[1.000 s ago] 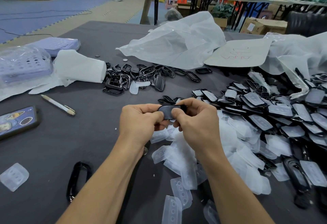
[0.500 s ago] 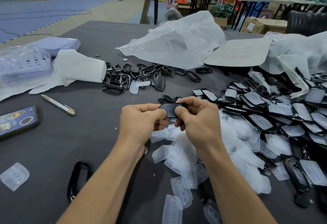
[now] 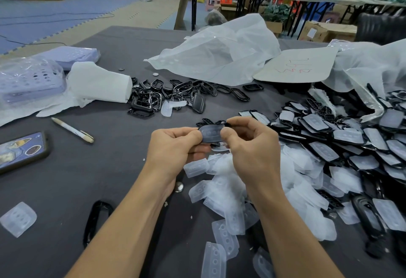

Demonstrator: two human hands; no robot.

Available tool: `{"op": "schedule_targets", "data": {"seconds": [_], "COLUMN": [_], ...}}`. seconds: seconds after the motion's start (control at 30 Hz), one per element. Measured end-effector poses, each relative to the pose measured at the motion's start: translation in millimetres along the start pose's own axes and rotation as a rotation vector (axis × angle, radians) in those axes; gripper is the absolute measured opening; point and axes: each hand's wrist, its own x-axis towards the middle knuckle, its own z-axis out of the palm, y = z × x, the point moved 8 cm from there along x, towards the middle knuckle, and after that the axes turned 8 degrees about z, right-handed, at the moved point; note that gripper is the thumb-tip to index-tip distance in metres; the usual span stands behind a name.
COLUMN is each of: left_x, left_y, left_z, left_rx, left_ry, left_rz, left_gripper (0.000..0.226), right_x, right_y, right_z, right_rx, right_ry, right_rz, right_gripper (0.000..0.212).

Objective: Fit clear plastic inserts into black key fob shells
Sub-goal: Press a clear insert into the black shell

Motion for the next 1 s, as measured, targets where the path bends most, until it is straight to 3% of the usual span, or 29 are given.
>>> {"op": "schedule_targets", "data": {"seconds": [0.1,0.27,0.37,0.53,0.67,0.83,1.0], "left_x": [0.6,1.7,2.4,3.2,3.1,3.4,3.1], "left_y": [1.3,-0.6,-1.8,-1.6,-3.4,-5.2,-2.9], "left_z": [-3.4,-4.1,-3.8,-2.1,2.8,2.6,0.8], "left_rx": [-0.019,-0.026,-0.012,0.015,0.01,0.019,0.095], "left_ry": [0.068,0.084,0.07,0.058,-0.01,-0.014,0.021], "left_rz": [0.016,0.027,0.036,0.072,0.052,0.046,0.074], "left_gripper": [0.023,0.005,0.007,0.008,0.011,0.008,0.029], "right_x": [-2.8,-8.4,-8.6,-5.8,0.0,2.9,4.0], "right_y": [-9.2,-14.2,-11.3,-3.4,9.5,9.7,16.3], "right_z": [-12.4,-4.7,-1.8,-5.4,-0.3,3.4,6.7], "right_rx": [-0.095,-0.219,-0.237,-0.135,0.062,0.149,0.178], "right_ry": [0.151,0.151,0.146,0.176,0.059,-0.008,-0.06], "right_rz": [-0.096,-0.154,-0.135,-0.055,0.095,0.124,0.182], "right_gripper": [0.013,0.009,0.007,0.016,0.015,0.017,0.019]}}
